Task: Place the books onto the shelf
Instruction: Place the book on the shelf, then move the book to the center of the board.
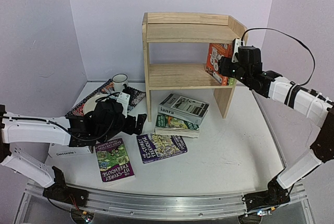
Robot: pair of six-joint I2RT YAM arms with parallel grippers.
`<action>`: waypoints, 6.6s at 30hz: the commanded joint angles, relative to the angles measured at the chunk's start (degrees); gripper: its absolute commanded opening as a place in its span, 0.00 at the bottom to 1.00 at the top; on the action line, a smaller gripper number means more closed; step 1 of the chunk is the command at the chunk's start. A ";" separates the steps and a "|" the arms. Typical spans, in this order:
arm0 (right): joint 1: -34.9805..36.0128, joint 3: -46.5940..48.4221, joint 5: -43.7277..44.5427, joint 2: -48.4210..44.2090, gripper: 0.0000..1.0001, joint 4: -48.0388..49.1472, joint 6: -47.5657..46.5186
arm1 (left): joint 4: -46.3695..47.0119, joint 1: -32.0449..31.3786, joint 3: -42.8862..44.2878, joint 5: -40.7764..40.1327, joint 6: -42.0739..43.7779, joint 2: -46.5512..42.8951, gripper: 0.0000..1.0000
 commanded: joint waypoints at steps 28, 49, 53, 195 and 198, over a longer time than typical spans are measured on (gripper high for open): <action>-0.70 -18.47 -12.15 -19.08 0.76 -9.13 14.95 | 0.29 0.32 -1.37 5.65 -12.76 1.02 0.99; 19.31 -34.99 -18.45 -6.91 0.75 1.74 29.17 | -5.56 8.55 -4.19 20.26 -35.99 7.23 0.98; 20.35 -33.05 -19.28 -1.75 0.75 4.52 29.10 | -5.21 10.16 -4.79 22.96 -37.86 9.52 0.97; 42.70 -4.37 3.36 31.20 0.38 -23.17 -18.68 | -12.59 19.30 2.61 47.13 -27.61 15.30 0.75; 42.70 -4.38 2.92 30.19 0.22 -22.54 -18.21 | -12.70 19.25 2.12 45.93 -28.59 12.85 0.75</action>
